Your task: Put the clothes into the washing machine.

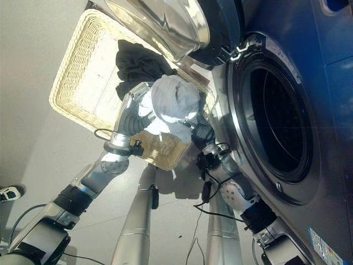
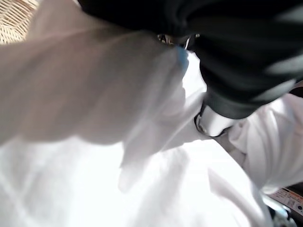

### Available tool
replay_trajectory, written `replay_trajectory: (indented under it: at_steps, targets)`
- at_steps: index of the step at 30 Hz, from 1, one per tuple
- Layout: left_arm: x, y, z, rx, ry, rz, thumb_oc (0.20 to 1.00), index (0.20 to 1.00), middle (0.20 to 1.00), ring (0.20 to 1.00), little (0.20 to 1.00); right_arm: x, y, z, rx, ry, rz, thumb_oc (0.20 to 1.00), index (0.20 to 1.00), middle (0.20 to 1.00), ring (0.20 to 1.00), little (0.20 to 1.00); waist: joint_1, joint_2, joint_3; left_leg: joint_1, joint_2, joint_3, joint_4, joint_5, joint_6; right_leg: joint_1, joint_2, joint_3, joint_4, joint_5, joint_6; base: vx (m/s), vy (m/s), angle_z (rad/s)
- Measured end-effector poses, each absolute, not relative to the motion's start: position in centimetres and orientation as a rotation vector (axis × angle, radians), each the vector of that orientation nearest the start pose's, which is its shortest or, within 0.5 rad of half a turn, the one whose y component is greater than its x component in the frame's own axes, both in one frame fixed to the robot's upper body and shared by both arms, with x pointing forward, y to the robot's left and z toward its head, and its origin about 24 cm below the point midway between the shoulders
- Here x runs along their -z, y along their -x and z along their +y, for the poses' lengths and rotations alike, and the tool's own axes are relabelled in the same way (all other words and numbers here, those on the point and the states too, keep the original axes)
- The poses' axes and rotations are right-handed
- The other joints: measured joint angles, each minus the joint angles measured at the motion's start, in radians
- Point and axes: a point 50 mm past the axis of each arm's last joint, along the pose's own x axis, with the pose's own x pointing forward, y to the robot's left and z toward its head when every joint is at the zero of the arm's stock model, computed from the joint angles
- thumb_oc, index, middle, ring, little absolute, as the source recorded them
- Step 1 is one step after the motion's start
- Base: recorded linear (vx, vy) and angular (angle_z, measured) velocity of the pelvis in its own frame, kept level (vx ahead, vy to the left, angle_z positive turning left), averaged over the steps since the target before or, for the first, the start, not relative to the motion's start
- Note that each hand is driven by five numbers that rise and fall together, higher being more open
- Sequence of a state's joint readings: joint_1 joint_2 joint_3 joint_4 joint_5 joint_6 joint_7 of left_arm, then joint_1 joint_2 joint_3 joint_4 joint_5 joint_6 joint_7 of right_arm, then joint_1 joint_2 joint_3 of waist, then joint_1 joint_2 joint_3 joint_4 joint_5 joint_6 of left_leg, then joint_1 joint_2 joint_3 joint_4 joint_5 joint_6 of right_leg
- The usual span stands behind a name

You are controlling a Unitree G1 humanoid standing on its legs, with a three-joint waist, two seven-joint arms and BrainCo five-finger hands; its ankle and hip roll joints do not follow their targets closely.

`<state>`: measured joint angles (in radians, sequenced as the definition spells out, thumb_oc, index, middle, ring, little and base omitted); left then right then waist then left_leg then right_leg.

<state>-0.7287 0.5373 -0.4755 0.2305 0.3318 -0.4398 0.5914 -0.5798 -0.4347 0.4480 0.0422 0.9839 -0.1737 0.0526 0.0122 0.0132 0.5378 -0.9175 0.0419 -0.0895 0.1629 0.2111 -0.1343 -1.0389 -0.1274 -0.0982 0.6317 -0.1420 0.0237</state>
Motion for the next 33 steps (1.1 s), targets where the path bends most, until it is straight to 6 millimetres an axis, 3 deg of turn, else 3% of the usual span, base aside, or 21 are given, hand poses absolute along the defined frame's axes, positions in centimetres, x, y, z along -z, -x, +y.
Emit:
replay_trajectory:
  at_steps: [7,8,9,12,21,26,33]
  targets:
    - [-21.6,-31.8,10.9,0.018,-0.719,-1.103,0.2,0.2,0.2,0.2,0.2,-17.6,-31.3,-9.6,-0.595,-0.473,-0.357,0.2,0.2,0.2,0.2,0.2,-0.003,0.0,0.0,0.0,0.0,0.0,0.001,0.0,0.0,0.0,0.0,0.0,-0.003,0.0,0.0,0.0,0.0,0.0]
    - [-21.6,-31.8,10.9,0.017,-0.718,-1.103,0.416,0.416,0.416,0.416,0.416,-17.6,-31.3,-9.5,-0.594,-0.477,-0.358,0.2,0.2,0.2,0.2,0.2,-0.004,0.0,0.0,0.0,0.0,0.001,0.001,0.0,0.0,0.0,0.0,0.0,-0.004,0.0,0.0,0.0,0.0,0.0]
    - [-21.5,-31.8,10.9,0.014,-0.717,-1.102,1.0,1.0,1.0,1.0,1.0,-17.5,-31.3,-9.5,-0.592,-0.481,-0.357,0.2,0.2,0.2,0.2,0.2,-0.004,0.0,0.0,0.0,0.0,0.001,0.001,0.0,0.0,0.0,0.0,0.0,-0.004,0.0,0.0,0.0,0.0,0.0]
    - [-21.3,-31.7,11.0,0.003,-0.7,-1.097,1.0,1.0,1.0,1.0,1.0,-17.5,-31.3,-9.5,-0.577,-0.493,-0.359,0.2,0.2,0.2,0.2,0.2,-0.004,0.0,0.0,0.0,0.0,0.001,0.0,0.0,0.0,0.0,0.0,0.0,-0.004,0.0,0.0,0.0,0.0,0.0]
    - [-20.0,-30.7,10.6,-0.13,-0.409,-1.078,1.0,1.0,1.0,1.0,1.0,-17.4,-31.3,-9.6,-0.534,-0.525,-0.374,0.2,0.2,0.2,0.2,0.2,0.0,0.0,0.0,0.0,0.0,0.0,0.001,0.0,0.0,0.001,0.001,0.0,-0.004,-0.002,0.004,0.0,0.0,0.0]
    - [-20.3,-30.0,11.7,-0.296,-0.255,-1.119,1.0,1.0,1.0,1.0,1.0,-17.7,-31.4,-9.6,-0.483,-0.562,-0.392,0.2,0.2,0.2,0.2,0.2,0.003,0.0,0.0,0.0,0.0,0.0,0.003,0.0,0.0,0.002,0.001,0.0,-0.002,-0.002,0.004,0.0,0.0,0.0]
    - [-20.8,-29.9,12.2,-0.351,-0.197,-1.137,1.0,1.0,1.0,1.0,1.0,-17.5,-32.1,-10.7,-0.358,-0.584,-0.388,0.2,0.2,0.2,0.2,0.2,0.002,0.0,0.0,0.0,-0.001,-0.001,0.013,0.0,0.0,0.004,0.0,0.0,0.006,-0.002,0.004,0.0,0.0,0.0]
